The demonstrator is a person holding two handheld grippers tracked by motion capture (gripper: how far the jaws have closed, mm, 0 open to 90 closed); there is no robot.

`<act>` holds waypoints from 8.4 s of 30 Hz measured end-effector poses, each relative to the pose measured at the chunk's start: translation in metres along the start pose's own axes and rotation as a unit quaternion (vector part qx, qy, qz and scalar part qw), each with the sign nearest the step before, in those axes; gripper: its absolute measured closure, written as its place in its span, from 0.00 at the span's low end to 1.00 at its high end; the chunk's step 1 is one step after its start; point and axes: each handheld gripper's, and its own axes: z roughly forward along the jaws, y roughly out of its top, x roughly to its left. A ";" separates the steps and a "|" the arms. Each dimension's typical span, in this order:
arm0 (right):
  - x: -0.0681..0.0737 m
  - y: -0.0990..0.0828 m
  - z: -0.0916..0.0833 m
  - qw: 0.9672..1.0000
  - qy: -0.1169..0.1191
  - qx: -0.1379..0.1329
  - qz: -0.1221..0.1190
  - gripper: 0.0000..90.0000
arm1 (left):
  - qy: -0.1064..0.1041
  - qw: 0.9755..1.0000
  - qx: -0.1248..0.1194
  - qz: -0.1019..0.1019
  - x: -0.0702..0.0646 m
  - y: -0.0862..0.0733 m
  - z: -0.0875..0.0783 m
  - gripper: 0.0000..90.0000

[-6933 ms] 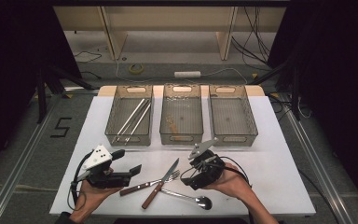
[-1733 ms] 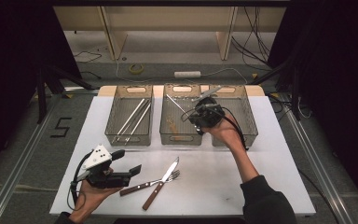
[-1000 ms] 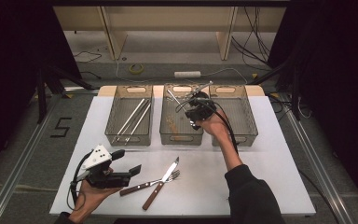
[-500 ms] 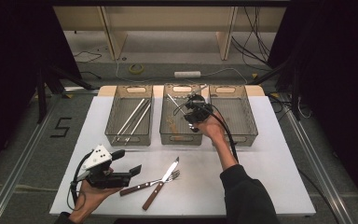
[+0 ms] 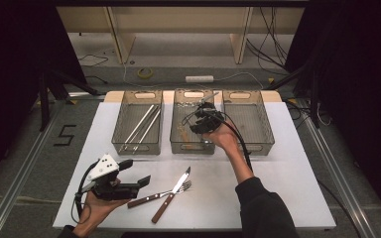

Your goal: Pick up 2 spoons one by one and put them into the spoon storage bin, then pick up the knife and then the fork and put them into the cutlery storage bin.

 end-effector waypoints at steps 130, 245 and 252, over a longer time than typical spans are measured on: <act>0.049 -0.199 -0.114 0.985 0.058 -0.158 0.031 0.30 | -0.014 0.927 0.367 0.080 -0.069 -0.013 0.080 0.60; 0.161 -0.180 -0.063 0.922 0.025 -0.051 -0.383 0.71 | -0.180 0.893 0.393 0.129 -0.111 0.032 0.096 0.84; 0.162 -0.181 -0.063 0.906 0.026 -0.037 -0.420 0.80 | -0.181 0.889 0.398 0.138 -0.113 0.033 0.099 0.84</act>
